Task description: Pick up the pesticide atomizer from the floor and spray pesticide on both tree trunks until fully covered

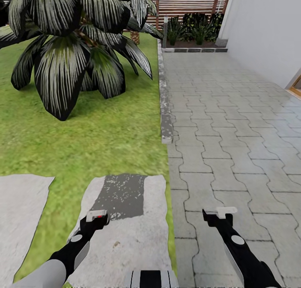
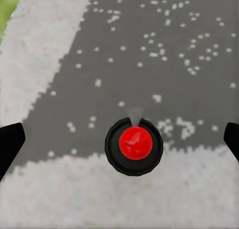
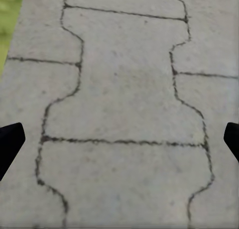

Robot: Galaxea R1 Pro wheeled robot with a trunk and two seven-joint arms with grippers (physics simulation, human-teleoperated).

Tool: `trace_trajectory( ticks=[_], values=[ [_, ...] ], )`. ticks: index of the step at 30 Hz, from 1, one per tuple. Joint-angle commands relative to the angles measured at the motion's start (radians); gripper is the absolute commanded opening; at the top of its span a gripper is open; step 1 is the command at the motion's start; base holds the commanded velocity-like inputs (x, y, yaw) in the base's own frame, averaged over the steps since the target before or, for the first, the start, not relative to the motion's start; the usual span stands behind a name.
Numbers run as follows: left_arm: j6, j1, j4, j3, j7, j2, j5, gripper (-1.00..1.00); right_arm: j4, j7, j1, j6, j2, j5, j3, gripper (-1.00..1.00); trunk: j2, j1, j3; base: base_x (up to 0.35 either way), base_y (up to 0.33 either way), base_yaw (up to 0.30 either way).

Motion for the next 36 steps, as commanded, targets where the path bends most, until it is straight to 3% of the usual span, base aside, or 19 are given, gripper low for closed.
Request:
trace_trajectory(
  ticks=[1,20,36],
  values=[
    [0.000,0.000,0.000,0.000,0.000,0.000,0.000,1.00,0.000,0.000,0.000,0.000,0.000,0.000,0.000,1.00,0.000,0.000,-0.005,0.000,0.000,0.000],
    [-0.006,0.000,-0.007,-0.001,0.000,0.000,0.001,1.00,0.000,0.000,0.000,0.000,0.000,0.000,-0.001,1.00,-0.005,0.009,-0.107,0.000,0.000,0.000],
    [-0.006,0.000,-0.008,-0.003,0.000,-0.004,0.000,1.00,0.000,0.000,0.000,0.000,0.000,0.000,-0.001,1.00,-0.005,0.009,-0.113,0.069,0.000,0.000]
  ],
)
